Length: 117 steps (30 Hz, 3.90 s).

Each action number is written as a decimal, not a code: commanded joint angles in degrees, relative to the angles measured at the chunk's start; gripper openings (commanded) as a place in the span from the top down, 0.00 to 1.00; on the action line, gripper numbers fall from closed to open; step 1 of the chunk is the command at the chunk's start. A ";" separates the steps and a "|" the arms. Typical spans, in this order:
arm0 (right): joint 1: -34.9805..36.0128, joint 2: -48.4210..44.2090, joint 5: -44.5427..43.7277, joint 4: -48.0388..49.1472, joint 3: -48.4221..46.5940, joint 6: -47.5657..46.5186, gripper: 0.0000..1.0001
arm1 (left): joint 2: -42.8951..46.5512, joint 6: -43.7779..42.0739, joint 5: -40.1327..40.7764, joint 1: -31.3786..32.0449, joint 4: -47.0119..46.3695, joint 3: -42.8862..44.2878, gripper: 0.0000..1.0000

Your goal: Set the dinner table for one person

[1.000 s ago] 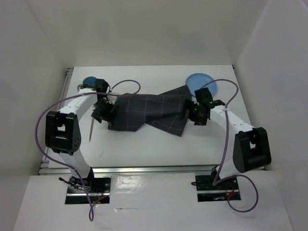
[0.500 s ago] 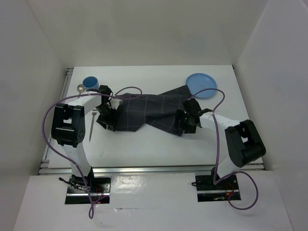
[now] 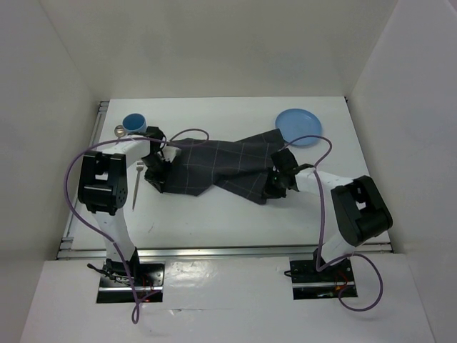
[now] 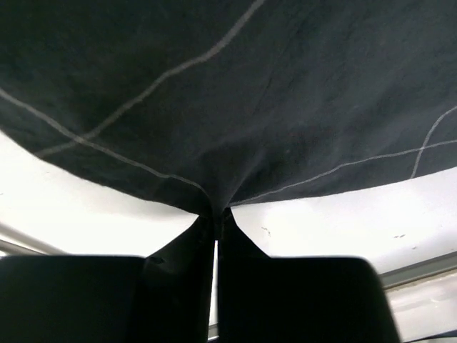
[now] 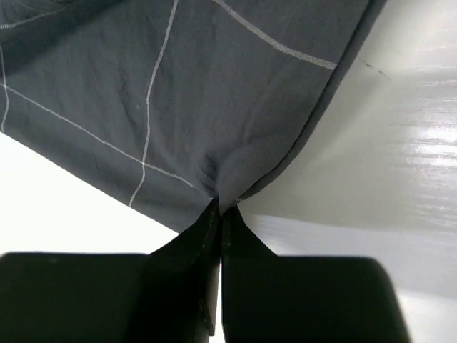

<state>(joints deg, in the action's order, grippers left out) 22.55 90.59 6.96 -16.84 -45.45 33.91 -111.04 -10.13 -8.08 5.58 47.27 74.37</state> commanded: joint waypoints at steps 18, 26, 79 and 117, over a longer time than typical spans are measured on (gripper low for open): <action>-9.71 -24.91 6.56 -34.73 -27.67 -6.85 1.00 | 26.83 -12.36 -1.43 -12.53 16.72 12.83 1.00; -9.71 -27.93 15.71 -44.59 -37.06 -4.64 1.00 | 37.30 -14.74 -0.71 -13.06 24.89 16.41 1.00; -21.58 -11.30 20.03 -20.86 -0.17 -9.92 0.71 | 17.53 -12.28 -2.65 -4.27 12.93 -10.28 0.83; -13.40 13.04 -5.46 -18.40 -19.50 -14.92 1.00 | 6.56 -1.83 -0.35 4.52 12.05 8.50 0.45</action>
<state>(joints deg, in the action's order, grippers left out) 10.68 104.40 8.67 -31.05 -64.10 22.15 -101.08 -14.66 -5.10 9.87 60.66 79.61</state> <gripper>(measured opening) 0.009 0.552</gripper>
